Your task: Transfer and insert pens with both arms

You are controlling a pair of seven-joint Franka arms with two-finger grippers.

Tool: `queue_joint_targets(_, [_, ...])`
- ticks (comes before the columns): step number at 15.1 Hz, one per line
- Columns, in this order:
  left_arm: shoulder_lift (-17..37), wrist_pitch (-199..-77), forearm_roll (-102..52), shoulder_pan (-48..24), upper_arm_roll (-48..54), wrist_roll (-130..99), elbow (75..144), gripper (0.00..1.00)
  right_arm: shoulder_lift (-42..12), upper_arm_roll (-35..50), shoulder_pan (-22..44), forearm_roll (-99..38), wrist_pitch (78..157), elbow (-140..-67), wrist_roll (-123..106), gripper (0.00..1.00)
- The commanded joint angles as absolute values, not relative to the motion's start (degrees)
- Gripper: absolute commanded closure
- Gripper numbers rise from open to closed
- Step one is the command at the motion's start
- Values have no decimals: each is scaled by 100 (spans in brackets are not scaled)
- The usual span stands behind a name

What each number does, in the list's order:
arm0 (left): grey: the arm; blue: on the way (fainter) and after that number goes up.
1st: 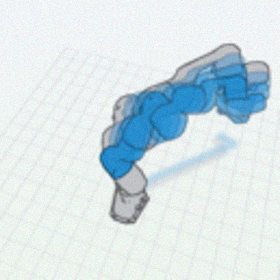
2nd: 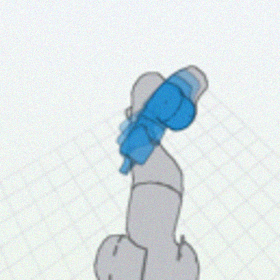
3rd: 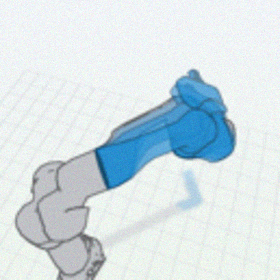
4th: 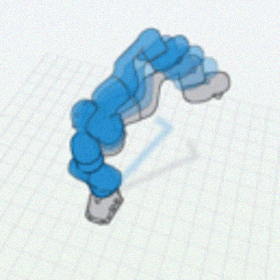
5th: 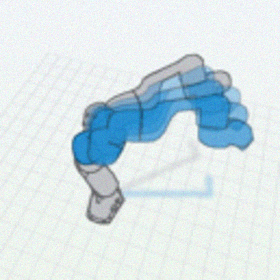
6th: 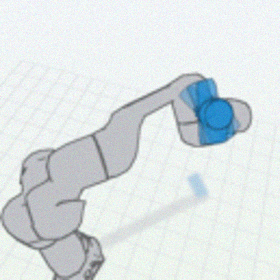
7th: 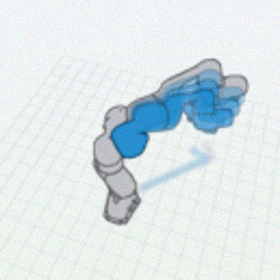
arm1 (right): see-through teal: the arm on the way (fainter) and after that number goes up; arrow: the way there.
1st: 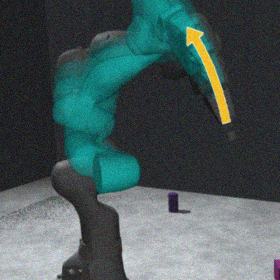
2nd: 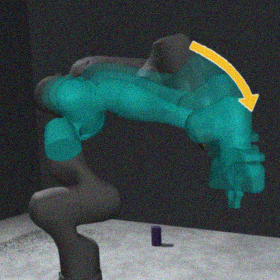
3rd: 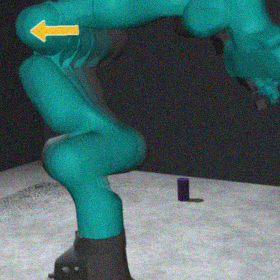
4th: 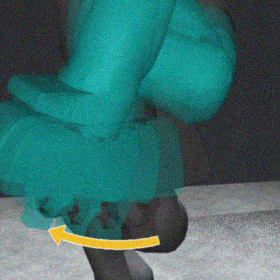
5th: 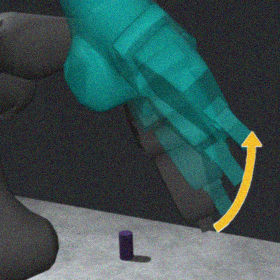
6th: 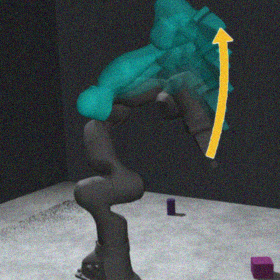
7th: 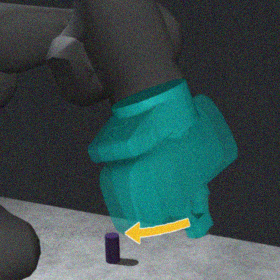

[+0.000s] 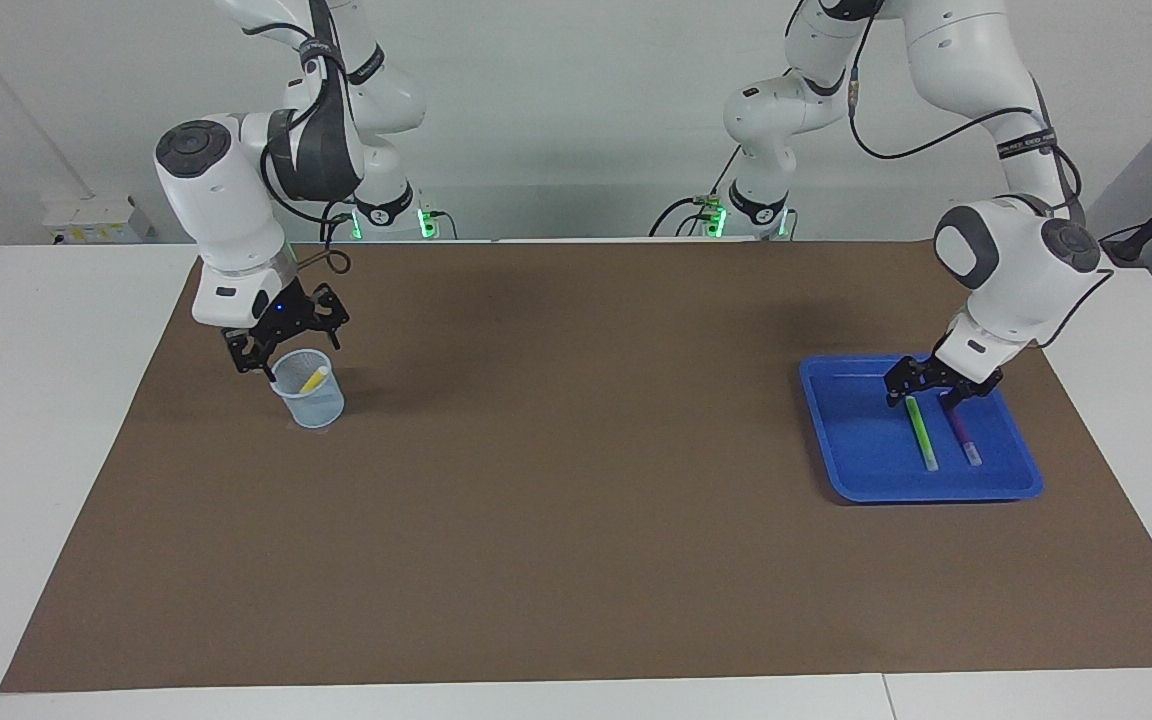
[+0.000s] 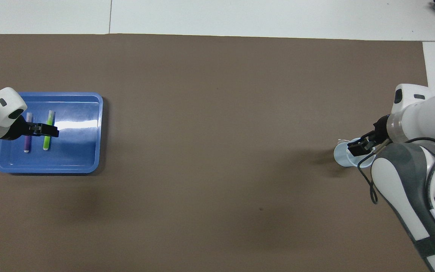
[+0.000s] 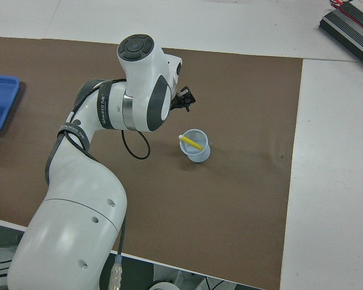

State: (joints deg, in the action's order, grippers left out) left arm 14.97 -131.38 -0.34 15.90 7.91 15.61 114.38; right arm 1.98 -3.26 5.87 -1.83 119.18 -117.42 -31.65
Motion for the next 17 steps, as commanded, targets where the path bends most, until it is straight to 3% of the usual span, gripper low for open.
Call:
queue_joint_targets(1, [1749, -13350, 114, 1670, 826, 1608, 11215, 1, 290, -299, 781, -491, 11962, -11786, -2437, 0])
queue_joint_targets(10, [2188, -13983, 114, 1670, 826, 1600, 11232, 19, 273, -299, 1274, -1423, 11953, -11672, -915, 0])
queue_joint_targets(15, [2188, -13878, 105, 1670, 835, 1600, 11215, 73, 273, -290, 1450, -1968, 11953, -11541, -388, 0])
queue_joint_targets(17, [2188, -13860, 105, 1652, 835, 1591, 11206, 100, 272, -299, 1581, -2135, 11962, -11514, -72, 0])
